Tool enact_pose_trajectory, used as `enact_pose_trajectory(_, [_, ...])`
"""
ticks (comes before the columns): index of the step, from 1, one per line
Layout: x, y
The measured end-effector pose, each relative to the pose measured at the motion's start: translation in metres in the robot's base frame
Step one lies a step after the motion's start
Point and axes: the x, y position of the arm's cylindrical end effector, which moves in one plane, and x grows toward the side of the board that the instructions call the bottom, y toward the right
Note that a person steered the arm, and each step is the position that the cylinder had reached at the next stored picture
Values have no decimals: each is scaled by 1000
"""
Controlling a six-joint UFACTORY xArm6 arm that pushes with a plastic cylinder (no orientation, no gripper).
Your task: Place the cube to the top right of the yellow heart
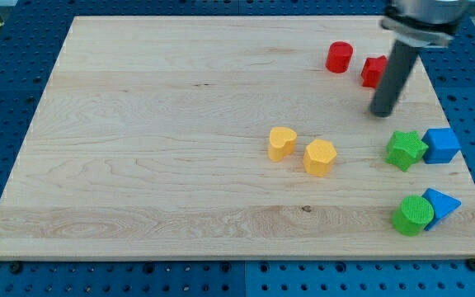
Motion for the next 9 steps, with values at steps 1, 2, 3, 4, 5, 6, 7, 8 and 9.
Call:
enact_pose_trajectory(1, [18,81])
enact_pose_trajectory(2, [36,117])
enact_pose_trajectory(3, [56,118])
enact_pose_trajectory(4, [104,106])
enact_pose_trajectory(5, [110,69])
enact_pose_trajectory(6, [69,40])
enact_pose_trajectory(7, [33,29])
enact_pose_trajectory(8, [37,42])
enact_pose_trajectory(9, [26,53])
